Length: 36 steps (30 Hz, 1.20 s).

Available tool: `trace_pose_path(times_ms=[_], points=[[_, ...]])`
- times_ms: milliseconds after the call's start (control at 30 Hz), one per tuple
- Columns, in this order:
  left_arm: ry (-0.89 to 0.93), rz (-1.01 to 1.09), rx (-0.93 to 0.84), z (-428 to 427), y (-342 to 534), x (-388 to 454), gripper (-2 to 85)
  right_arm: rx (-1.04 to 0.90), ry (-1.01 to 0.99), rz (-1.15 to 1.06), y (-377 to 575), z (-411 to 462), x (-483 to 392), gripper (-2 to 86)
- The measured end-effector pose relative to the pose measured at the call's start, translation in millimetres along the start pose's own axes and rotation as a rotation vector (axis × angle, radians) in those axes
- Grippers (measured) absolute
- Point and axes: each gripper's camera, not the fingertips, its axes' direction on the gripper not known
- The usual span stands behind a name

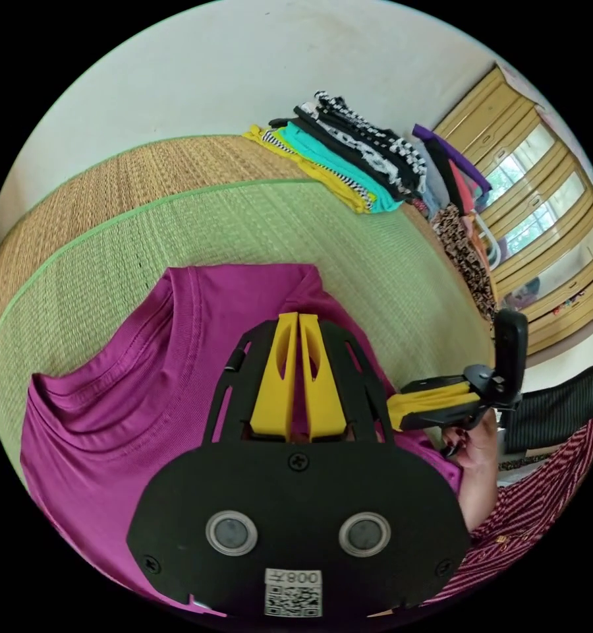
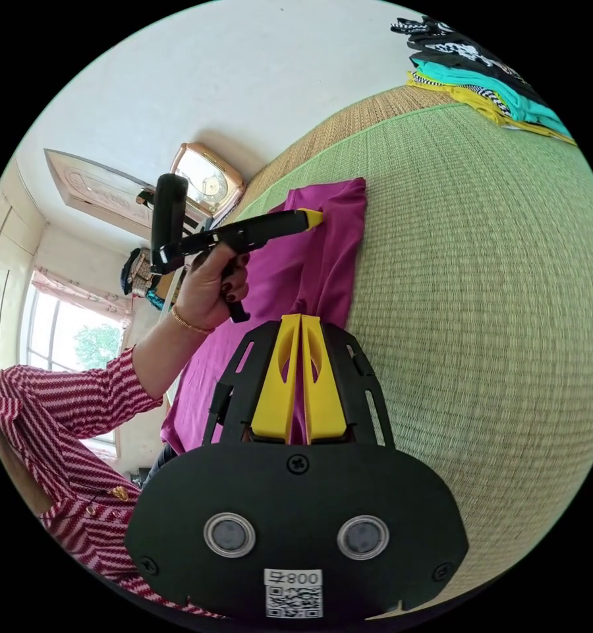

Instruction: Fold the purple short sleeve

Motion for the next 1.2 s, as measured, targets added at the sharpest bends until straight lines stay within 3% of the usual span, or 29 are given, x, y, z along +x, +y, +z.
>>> trace_pose_path(times_ms=[400, 633, 833, 1000, 1200], points=[[0.045, -0.025, 0.029, -61, 21, 7, 0.1, 0.023, -0.028, 0.023, -6, -2, 18, 0.0], [0.101, -0.095, 0.106, -144, 83, -1, 0.6, 0.095, -0.271, 0.098, 4, -11, 73, 0.0], [0.013, -0.312, 0.217, -258, 210, -24, 3.3, 0.235, -0.478, 0.131, 25, -29, 112, 0.1], [-0.178, -0.676, 0.366, -357, 345, -61, 6.5, 0.281, -0.571, 0.183, 32, -29, 139, 0.5], [-0.168, -0.823, 0.396, -382, 407, -96, 8.0, 0.221, -0.406, 0.140, 17, -27, 102, 2.0]])
